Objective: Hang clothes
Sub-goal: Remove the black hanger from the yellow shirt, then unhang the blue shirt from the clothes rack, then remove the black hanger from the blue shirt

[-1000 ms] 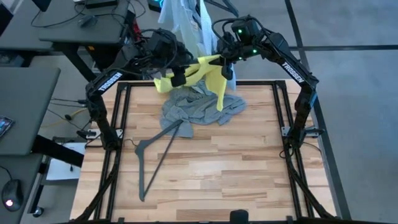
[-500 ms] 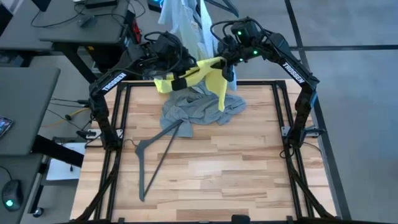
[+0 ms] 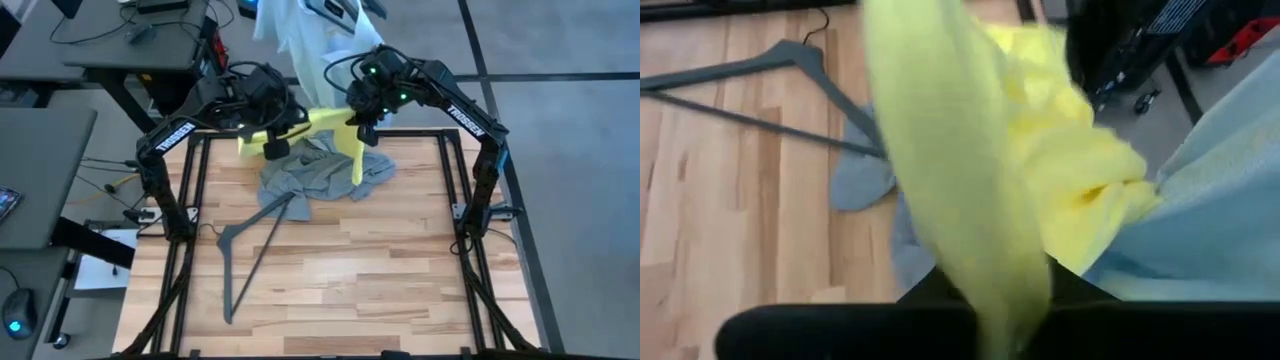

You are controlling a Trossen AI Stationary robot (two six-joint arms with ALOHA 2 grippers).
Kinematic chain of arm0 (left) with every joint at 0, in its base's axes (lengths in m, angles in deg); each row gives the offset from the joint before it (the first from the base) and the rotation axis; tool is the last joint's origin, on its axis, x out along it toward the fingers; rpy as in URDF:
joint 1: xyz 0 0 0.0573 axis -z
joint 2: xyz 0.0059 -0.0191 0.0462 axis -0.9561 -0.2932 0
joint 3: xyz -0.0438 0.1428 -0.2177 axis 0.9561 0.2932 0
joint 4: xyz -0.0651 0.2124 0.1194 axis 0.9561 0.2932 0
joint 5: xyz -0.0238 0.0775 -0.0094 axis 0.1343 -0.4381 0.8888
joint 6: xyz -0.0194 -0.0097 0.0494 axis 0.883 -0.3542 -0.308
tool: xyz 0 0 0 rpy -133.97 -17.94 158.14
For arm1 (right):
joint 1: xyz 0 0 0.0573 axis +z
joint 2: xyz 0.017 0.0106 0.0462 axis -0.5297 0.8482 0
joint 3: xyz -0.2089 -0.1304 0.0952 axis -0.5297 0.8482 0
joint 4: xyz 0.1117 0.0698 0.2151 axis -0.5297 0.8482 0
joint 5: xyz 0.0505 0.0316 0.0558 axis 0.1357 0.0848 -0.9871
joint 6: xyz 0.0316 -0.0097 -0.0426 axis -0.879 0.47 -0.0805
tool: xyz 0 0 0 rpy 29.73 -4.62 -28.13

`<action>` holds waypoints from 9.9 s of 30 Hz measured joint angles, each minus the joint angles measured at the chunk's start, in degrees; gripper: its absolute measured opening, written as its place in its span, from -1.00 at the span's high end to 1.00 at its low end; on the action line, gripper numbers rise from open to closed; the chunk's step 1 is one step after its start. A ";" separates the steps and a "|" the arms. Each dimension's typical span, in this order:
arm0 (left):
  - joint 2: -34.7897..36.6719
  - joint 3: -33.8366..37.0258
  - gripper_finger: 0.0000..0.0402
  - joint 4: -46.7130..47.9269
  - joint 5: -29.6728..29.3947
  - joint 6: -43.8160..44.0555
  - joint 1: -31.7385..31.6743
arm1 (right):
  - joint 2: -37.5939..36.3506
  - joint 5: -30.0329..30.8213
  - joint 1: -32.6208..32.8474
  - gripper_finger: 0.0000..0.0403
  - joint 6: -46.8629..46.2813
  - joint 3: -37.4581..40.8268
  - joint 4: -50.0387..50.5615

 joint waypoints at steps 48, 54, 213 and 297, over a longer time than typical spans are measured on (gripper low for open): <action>22.93 32.02 0.87 -3.51 29.18 52.33 16.80 | -3.23 -4.46 0.04 1.00 2.27 20.47 1.97; 34.50 61.50 0.87 -33.04 33.76 65.49 17.42 | -3.23 -5.33 0.05 1.00 2.41 20.47 0.49; 12.79 6.89 0.34 -20.97 4.77 0.88 -2.22 | 2.01 0.47 0.27 0.82 4.84 -0.23 -19.56; -8.16 -2.03 0.36 -1.29 -4.00 -0.71 3.33 | 2.08 1.77 5.05 0.82 5.10 7.24 -13.65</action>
